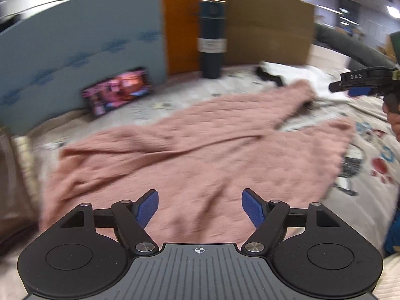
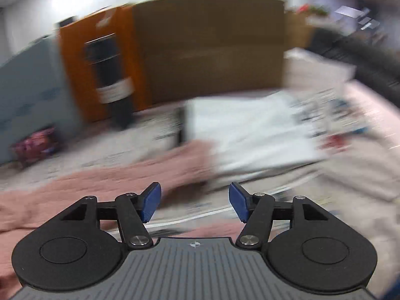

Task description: Fold clothes

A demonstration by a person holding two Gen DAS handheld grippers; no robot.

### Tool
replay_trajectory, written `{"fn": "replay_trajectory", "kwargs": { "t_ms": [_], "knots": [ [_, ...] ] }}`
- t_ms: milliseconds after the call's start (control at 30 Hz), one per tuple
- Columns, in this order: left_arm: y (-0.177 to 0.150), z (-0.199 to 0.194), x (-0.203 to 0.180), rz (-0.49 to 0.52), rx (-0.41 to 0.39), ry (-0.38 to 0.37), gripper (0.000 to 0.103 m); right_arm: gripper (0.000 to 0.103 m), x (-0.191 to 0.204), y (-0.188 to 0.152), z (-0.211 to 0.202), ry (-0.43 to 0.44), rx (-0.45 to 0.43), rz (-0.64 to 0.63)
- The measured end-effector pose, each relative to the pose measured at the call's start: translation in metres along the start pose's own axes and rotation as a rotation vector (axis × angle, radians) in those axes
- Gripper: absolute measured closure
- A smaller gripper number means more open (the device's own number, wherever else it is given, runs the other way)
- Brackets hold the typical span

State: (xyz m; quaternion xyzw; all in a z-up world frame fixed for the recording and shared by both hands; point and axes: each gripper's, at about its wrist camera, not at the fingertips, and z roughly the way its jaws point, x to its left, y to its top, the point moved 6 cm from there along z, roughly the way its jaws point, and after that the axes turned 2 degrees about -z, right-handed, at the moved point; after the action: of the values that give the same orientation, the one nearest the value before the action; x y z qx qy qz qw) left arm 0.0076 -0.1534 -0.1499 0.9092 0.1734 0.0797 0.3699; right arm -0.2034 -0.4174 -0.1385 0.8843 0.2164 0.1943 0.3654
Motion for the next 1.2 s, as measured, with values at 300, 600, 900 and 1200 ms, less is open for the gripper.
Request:
{"fn": "replay_trajectory", "kwargs": {
  "t_ms": [300,600,900,1200],
  "knots": [
    [-0.028,-0.025,0.071,-0.123,0.053,0.242,0.025,0.051,0.162,-0.056,0.046,0.454,0.297,-0.130],
    [-0.028,-0.025,0.061,-0.093,0.038,0.222,0.025,0.097,0.192,-0.075,0.032,0.477,0.314,-0.303],
    [-0.031,-0.014,0.047,-0.039,0.054,0.202,0.025,0.095,0.182,-0.096,0.010,0.371,0.321,-0.479],
    [-0.048,0.009,0.034,0.100,0.112,0.218,0.014,0.043,0.185,-0.108,0.017,0.266,0.224,-0.723]
  ]
}}
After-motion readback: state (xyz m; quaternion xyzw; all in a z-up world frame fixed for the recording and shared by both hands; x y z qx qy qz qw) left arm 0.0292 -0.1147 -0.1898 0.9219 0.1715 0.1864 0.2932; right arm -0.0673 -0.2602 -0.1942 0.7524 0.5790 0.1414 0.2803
